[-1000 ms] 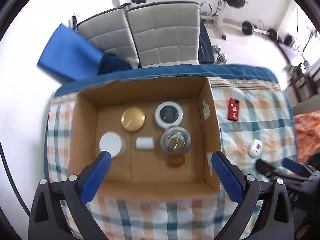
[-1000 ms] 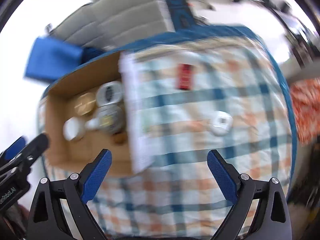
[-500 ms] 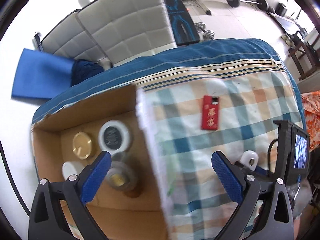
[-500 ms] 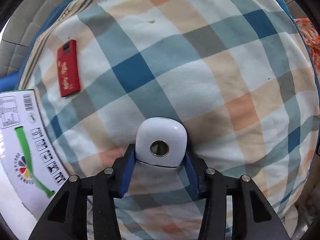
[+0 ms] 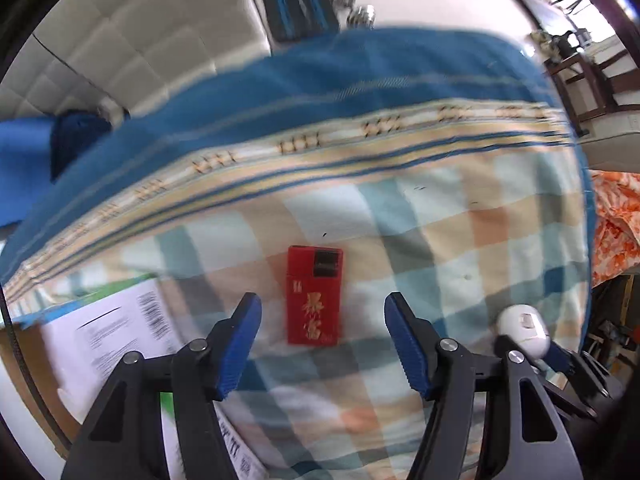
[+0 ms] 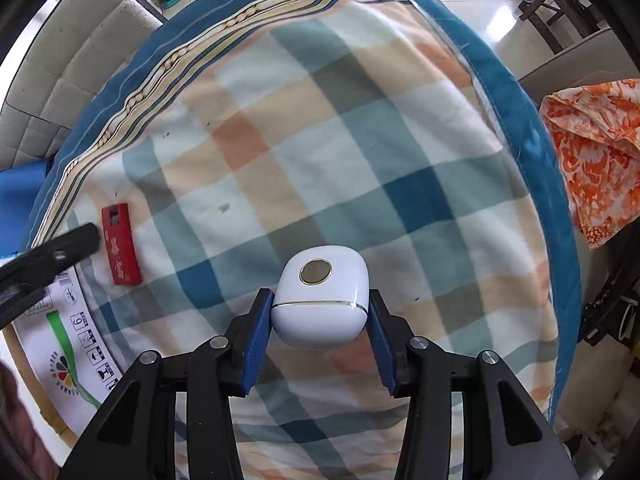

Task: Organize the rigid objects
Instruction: 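Grasp the red box with the left tool while the right tool grasps the white oval case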

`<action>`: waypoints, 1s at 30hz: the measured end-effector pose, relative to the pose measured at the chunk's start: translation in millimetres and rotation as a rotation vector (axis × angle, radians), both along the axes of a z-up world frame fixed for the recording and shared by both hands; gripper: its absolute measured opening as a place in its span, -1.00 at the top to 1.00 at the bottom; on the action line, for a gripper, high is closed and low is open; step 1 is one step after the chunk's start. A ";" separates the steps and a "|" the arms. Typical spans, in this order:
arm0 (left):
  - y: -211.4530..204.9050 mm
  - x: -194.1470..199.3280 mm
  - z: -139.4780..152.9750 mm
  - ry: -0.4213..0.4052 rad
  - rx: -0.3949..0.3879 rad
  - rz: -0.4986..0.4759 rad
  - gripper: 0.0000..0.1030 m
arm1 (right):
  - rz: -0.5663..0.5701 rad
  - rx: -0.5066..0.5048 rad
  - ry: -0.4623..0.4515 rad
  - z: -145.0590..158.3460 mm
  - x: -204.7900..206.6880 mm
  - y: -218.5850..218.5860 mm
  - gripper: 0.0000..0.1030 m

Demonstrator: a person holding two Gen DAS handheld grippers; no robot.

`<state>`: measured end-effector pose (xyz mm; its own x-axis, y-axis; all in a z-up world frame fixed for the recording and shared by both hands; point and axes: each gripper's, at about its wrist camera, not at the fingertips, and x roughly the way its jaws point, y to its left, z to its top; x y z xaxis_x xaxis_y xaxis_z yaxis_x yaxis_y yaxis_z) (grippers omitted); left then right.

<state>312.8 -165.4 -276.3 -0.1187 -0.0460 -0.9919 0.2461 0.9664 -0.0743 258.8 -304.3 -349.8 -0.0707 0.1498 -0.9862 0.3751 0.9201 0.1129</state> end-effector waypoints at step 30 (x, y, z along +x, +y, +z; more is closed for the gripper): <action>5.5 -54.1 68.9 -0.122 -0.096 -0.001 0.39 | -0.026 0.076 -0.101 45.1 -21.7 -16.8 0.57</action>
